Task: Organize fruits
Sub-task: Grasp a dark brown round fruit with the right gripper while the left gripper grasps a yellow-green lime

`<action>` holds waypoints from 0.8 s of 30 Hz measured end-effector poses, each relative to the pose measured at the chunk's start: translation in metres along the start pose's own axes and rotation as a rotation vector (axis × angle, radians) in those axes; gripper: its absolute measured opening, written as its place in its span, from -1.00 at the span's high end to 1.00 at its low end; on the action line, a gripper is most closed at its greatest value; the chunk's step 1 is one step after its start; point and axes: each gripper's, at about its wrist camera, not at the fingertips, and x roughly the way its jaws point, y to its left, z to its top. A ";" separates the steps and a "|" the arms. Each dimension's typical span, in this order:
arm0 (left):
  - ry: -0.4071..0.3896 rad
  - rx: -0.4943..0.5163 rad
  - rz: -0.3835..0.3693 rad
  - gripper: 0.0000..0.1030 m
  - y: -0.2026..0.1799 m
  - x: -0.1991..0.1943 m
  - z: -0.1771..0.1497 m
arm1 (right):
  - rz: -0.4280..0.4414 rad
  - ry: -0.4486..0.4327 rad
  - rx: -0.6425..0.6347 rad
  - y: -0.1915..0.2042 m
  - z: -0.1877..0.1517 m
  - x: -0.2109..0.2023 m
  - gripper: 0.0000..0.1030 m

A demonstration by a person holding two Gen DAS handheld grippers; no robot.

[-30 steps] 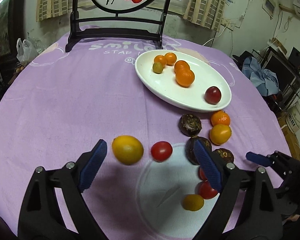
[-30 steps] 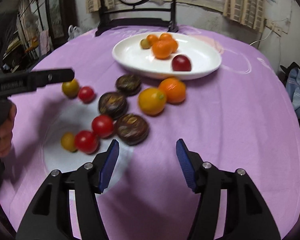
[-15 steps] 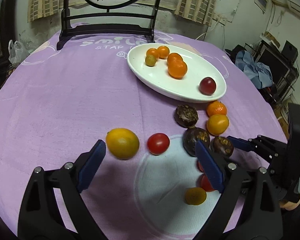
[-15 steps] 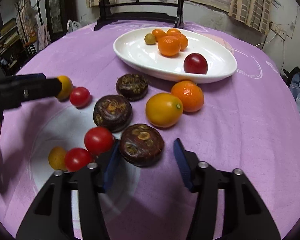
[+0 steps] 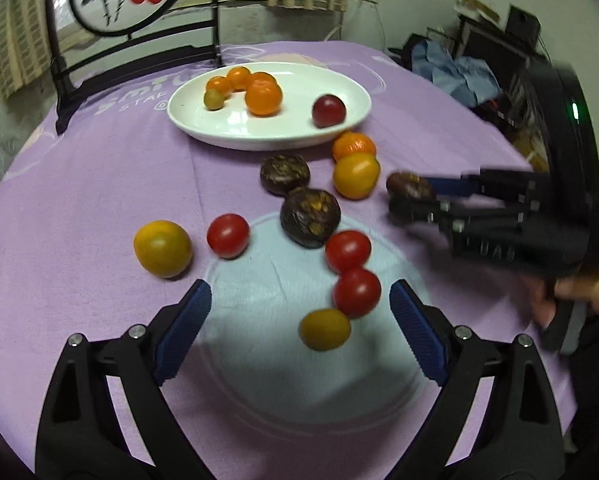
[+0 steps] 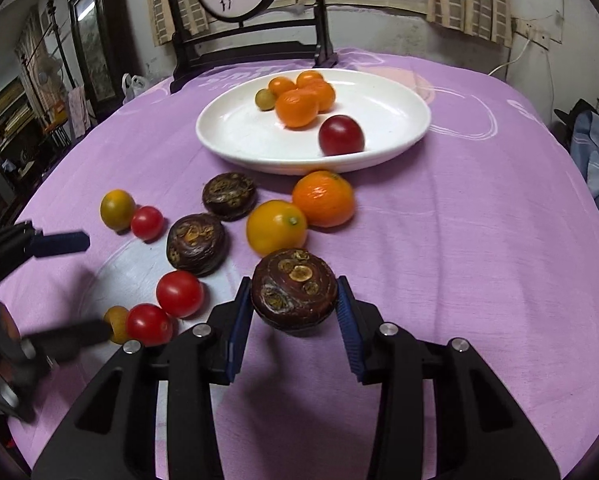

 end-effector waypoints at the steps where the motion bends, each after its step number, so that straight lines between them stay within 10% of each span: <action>1: 0.000 0.022 -0.006 -0.80 -0.003 0.000 -0.002 | 0.000 -0.006 -0.001 0.000 0.000 -0.002 0.20; 6: 0.018 0.079 0.002 -0.69 -0.013 0.008 -0.009 | -0.006 -0.013 -0.011 0.002 0.000 -0.003 0.20; 9: 0.061 0.091 -0.003 -0.09 -0.012 0.020 -0.011 | 0.002 -0.015 -0.021 0.005 -0.001 -0.004 0.20; 15: 0.063 0.127 -0.030 0.45 -0.017 0.017 -0.017 | 0.001 -0.012 -0.028 0.007 -0.001 -0.003 0.20; 24: 0.019 0.029 -0.120 0.45 -0.003 -0.006 -0.005 | 0.003 -0.057 -0.036 0.011 0.001 -0.014 0.20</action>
